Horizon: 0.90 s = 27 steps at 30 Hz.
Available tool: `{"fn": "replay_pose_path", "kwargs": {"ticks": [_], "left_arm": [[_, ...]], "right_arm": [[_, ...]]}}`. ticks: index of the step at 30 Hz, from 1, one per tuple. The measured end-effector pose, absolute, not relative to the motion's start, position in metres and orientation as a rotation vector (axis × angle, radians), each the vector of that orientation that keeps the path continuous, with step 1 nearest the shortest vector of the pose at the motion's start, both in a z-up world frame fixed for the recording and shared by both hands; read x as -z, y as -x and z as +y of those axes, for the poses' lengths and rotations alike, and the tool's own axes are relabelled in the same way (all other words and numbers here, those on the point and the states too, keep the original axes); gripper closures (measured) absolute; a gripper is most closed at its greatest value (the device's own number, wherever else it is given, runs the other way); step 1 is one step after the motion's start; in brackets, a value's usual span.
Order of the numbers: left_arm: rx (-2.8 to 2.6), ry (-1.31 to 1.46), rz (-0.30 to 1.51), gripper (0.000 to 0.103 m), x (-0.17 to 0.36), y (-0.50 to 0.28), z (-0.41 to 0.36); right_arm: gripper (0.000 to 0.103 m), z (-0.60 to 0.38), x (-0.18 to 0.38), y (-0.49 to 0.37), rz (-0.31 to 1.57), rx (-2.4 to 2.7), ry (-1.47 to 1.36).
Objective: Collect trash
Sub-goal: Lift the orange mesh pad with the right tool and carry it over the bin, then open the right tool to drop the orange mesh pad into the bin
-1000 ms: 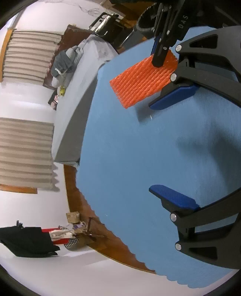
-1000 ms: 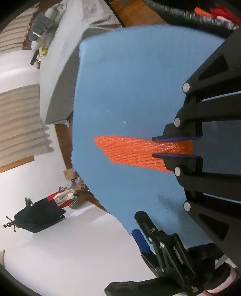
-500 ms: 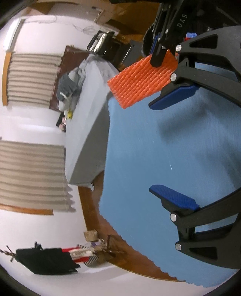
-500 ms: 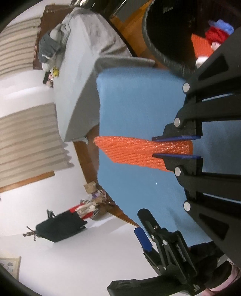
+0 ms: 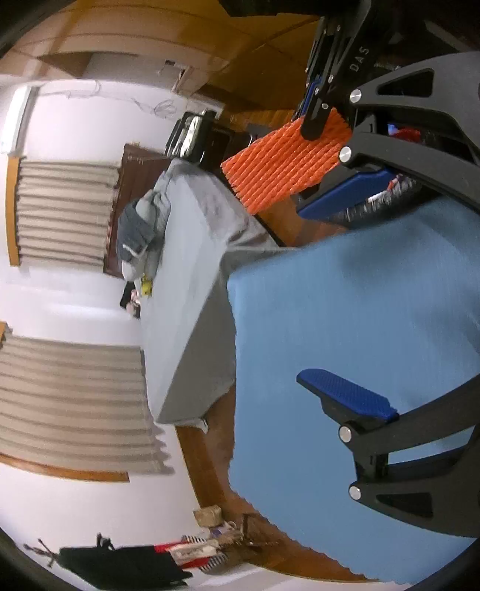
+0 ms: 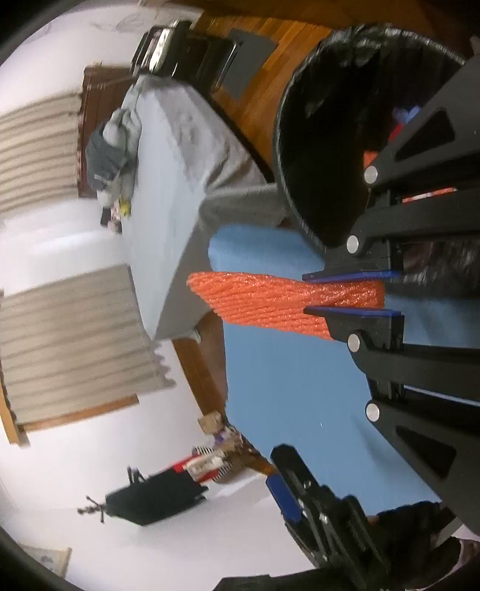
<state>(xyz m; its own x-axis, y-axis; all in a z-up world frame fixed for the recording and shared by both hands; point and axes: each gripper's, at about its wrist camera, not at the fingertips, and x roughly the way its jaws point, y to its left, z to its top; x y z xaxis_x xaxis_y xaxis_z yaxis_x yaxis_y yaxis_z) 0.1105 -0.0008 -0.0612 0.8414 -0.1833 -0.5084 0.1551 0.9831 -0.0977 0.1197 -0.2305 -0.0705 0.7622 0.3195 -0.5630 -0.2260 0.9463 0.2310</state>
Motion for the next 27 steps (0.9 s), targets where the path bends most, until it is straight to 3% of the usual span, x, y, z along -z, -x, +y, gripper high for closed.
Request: {"fn": "replay_pose_path", "kwargs": {"ticks": [18, 27], "left_arm": [[0.337, -0.007, 0.513, 0.022, 0.056, -0.106, -0.087], [0.354, -0.021, 0.547, 0.022, 0.072, -0.114, -0.098]], "right_arm": [[0.092, -0.312, 0.087, -0.102, 0.647, -0.106, -0.194], [0.089, -0.333, 0.127, -0.112, 0.738, -0.049, -0.200]]}}
